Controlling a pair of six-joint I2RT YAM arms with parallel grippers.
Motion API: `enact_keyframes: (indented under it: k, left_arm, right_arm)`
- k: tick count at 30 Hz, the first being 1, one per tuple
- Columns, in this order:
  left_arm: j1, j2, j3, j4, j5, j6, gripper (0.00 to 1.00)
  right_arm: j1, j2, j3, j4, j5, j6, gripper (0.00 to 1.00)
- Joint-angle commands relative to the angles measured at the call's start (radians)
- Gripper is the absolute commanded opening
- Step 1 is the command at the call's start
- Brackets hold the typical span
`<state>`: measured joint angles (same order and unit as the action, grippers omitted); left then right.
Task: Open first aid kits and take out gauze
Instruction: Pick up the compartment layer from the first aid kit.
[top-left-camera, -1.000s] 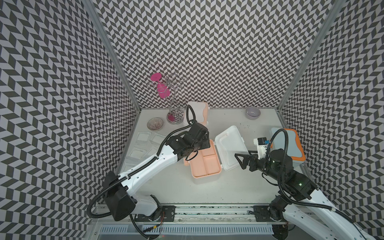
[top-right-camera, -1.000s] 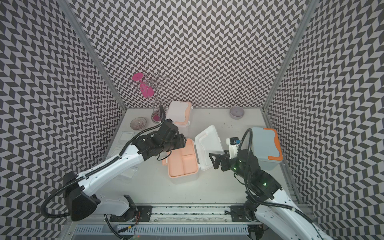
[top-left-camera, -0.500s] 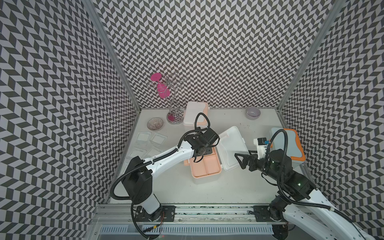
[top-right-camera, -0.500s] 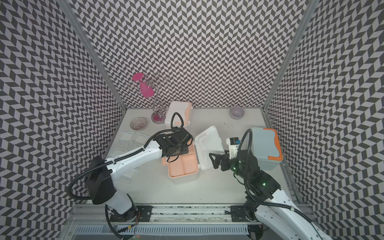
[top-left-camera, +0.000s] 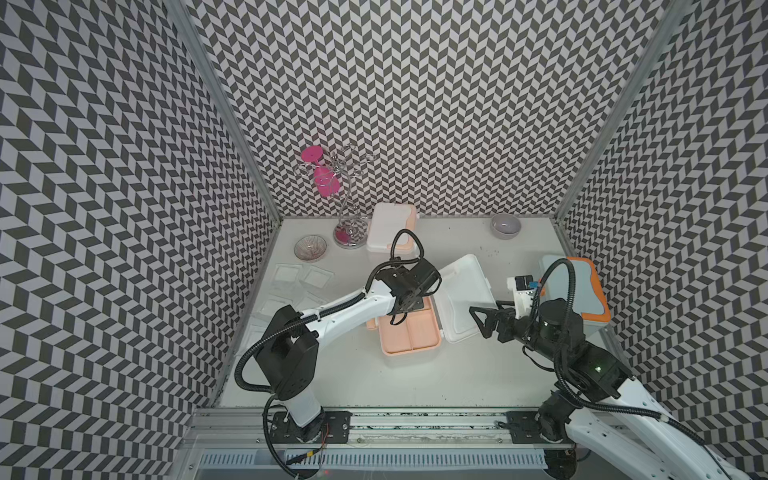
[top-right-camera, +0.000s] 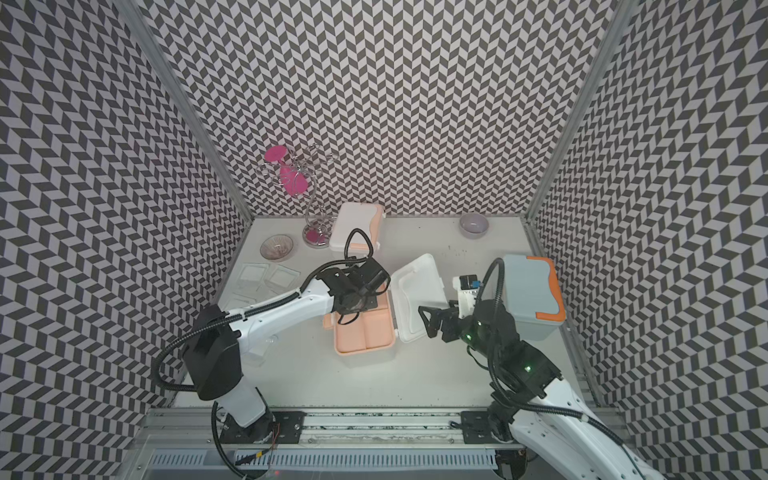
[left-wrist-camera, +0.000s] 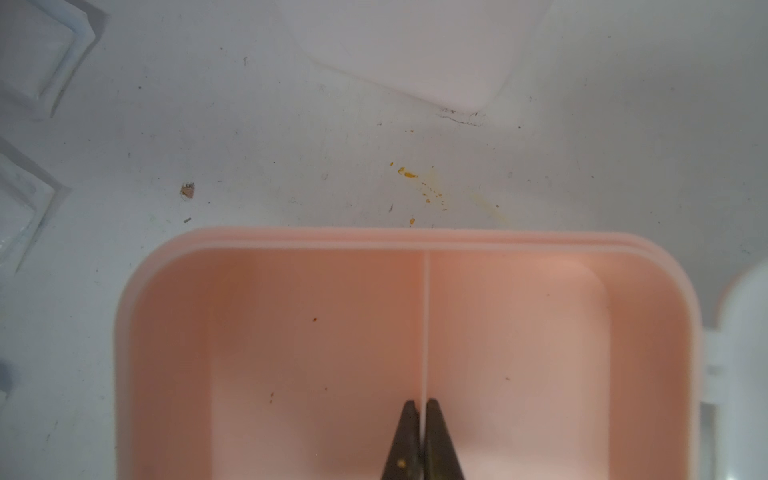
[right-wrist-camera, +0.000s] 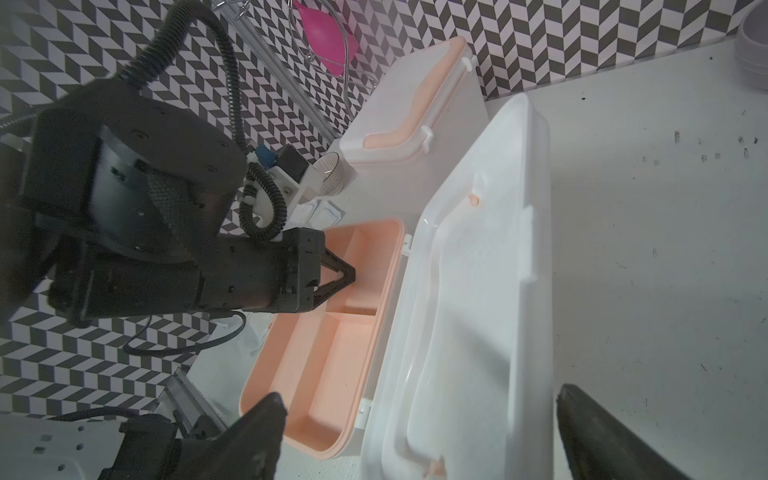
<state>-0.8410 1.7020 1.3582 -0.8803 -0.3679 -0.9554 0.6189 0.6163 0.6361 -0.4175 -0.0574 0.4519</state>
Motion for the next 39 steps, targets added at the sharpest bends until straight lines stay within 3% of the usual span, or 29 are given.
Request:
enact_keyframes:
  k: [1, 14, 26, 35, 39]
  left_arm:
    - [0.012, 0.037, 0.029, -0.008, -0.02, 0.005, 0.0]
    - [0.035, 0.037, 0.094, 0.01, -0.012, 0.057, 0.0]
    - [0.045, -0.188, 0.025, 0.125, 0.065, 0.135, 0.0]
    - [0.198, -0.449, -0.095, 0.254, 0.22, 0.261, 0.0]
    - [0.332, -0.562, -0.107, 0.251, 0.265, 0.321, 0.0]
  right_arm:
    - [0.002, 0.003, -0.004, 0.059, 0.002, -0.011, 1.0]
    - [0.001, 0.046, -0.004, 0.105, -0.036, -0.005, 1.0]
    - [0.001, 0.059, -0.002, 0.123, -0.027, -0.005, 1.0]
    - [0.001, 0.059, -0.004, 0.117, -0.024, -0.007, 1.0]
    - [0.0, 0.056, -0.004, 0.118, -0.025, -0.007, 1.0]
